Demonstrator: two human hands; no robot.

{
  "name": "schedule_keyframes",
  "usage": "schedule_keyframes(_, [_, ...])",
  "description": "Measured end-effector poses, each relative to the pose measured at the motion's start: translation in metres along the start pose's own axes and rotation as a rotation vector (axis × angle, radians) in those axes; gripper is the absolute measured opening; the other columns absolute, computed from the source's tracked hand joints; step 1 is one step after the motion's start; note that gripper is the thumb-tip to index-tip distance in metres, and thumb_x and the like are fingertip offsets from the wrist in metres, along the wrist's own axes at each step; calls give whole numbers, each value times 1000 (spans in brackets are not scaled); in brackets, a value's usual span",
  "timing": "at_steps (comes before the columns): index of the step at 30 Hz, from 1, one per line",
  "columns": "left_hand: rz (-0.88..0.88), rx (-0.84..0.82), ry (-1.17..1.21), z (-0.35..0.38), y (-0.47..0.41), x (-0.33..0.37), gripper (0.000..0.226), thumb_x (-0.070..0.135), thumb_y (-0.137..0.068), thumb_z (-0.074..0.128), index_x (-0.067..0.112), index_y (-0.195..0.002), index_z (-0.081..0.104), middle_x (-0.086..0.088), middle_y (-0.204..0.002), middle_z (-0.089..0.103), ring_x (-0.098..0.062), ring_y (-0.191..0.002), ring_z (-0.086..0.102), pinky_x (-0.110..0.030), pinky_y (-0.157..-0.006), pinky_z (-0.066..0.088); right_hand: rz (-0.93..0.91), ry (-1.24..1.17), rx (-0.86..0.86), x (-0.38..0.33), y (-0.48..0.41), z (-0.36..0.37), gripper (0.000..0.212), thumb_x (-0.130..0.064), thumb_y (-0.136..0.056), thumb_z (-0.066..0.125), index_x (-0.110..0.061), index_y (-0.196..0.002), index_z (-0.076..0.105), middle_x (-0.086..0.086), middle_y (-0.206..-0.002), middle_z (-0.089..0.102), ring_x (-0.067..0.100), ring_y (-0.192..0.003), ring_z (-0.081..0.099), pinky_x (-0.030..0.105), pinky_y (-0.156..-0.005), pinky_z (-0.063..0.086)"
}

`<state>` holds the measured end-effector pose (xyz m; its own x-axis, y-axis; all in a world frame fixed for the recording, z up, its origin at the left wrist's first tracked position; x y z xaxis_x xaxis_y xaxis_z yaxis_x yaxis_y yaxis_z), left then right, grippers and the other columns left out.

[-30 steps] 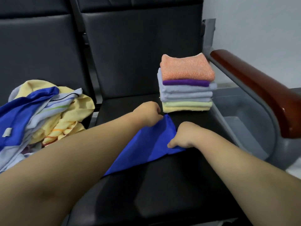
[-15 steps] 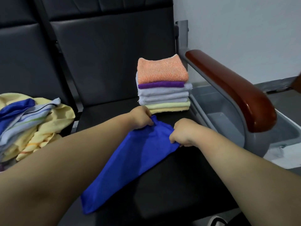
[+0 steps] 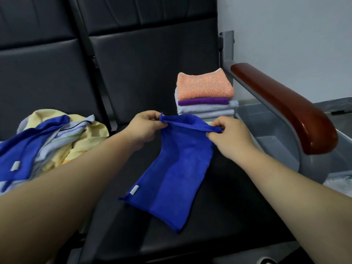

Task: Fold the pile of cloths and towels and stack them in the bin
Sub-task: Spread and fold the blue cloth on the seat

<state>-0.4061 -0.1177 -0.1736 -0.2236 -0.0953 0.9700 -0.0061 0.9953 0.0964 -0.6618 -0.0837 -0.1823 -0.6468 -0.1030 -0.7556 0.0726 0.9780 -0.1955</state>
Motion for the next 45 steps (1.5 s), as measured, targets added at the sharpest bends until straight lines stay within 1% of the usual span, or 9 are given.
schedule_keyframes(3, [-75, -66, 75, -17, 20, -17, 24, 0, -96, 61, 20, -82, 62, 4, -56, 45, -11, -50, 30, -24, -52, 16, -95, -28, -108, -18, 21, 9, 22, -16, -82, 77, -31, -73, 65, -18, -66, 65, -4, -63, 58, 15, -55, 38])
schedule_keyframes(8, [-216, -144, 84, -45, 62, -52, 29, -3, -96, 53, 23, -84, 59, 0, -66, 60, -11, -53, 59, -20, -50, 44, -189, 62, -390, -39, 64, 36, 16, -19, -82, 78, -31, -77, 69, -22, -76, 67, 2, -67, 61, 29, -62, 51])
schedule_keyframes(15, [-383, -141, 155, -70, 102, -94, 34, -6, -95, 38, 15, -81, 59, -11, -73, 67, -21, -67, 74, -26, -61, 54, -310, 154, -526, -46, 101, 62, 19, -21, -78, 80, -35, -74, 66, -11, -76, 64, 6, -67, 58, 31, -66, 52])
schedule_keyframes(20, [-482, -100, 194, -71, 116, -105, 16, 15, -97, 60, 11, -81, 61, -3, -68, 61, -22, -63, 72, -26, -60, 54, -372, 198, -562, -53, 118, 71, 21, -20, -77, 77, -36, -75, 64, -12, -74, 62, 7, -70, 56, 32, -68, 52])
schedule_keyframes(25, [-452, -112, -11, -70, 118, -112, 34, 5, -89, 75, 18, -71, 48, 1, -55, 59, -10, -50, 61, -21, -52, 47, -387, 292, -652, -55, 129, 75, 14, -21, -77, 74, -31, -81, 65, -10, -80, 60, 8, -72, 55, 27, -68, 50])
schedule_keyframes(30, [-346, -136, -251, -73, 117, -111, 27, 1, -85, 78, 16, -78, 56, 3, -60, 59, -9, -53, 59, -22, -48, 45, -375, 344, -753, -50, 137, 77, 16, -21, -78, 72, -33, -80, 62, -7, -77, 63, 8, -68, 55, 27, -64, 49])
schedule_keyframes(37, [-164, -178, -709, -72, 113, -102, 20, 11, -78, 85, 17, -82, 66, 6, -64, 62, -5, -54, 58, -24, -57, 48, -347, 349, -861, -42, 145, 83, 17, -22, -80, 74, -35, -87, 66, -9, -79, 66, 3, -68, 56, 24, -66, 50])
schedule_keyframes(41, [-177, -208, -760, -69, 113, -100, 22, 11, -75, 86, 21, -88, 70, 5, -75, 66, -11, -68, 63, -25, -65, 52, -217, 235, -958, -42, 145, 80, 23, -20, -82, 72, -40, -95, 74, -17, -83, 71, -3, -69, 60, 15, -68, 48])
schedule_keyframes(45, [-225, -243, -785, -68, 107, -95, 26, 16, -74, 87, 23, -93, 72, 5, -91, 69, -15, -88, 66, -25, -74, 52, -108, 163, -823, -39, 125, 64, 20, -16, -86, 66, -32, -87, 78, -27, -64, 64, -6, -61, 57, 10, -62, 41])
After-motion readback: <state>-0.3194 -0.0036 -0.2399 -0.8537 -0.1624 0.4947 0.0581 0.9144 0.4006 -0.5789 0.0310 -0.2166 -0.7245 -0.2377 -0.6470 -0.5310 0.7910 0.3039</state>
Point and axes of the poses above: each hand's wrist, its own y-axis away from the middle knuckle, its own z-axis out of the palm, x = y × z, the point moved 6 cm from there along -y, towards the middle knuckle
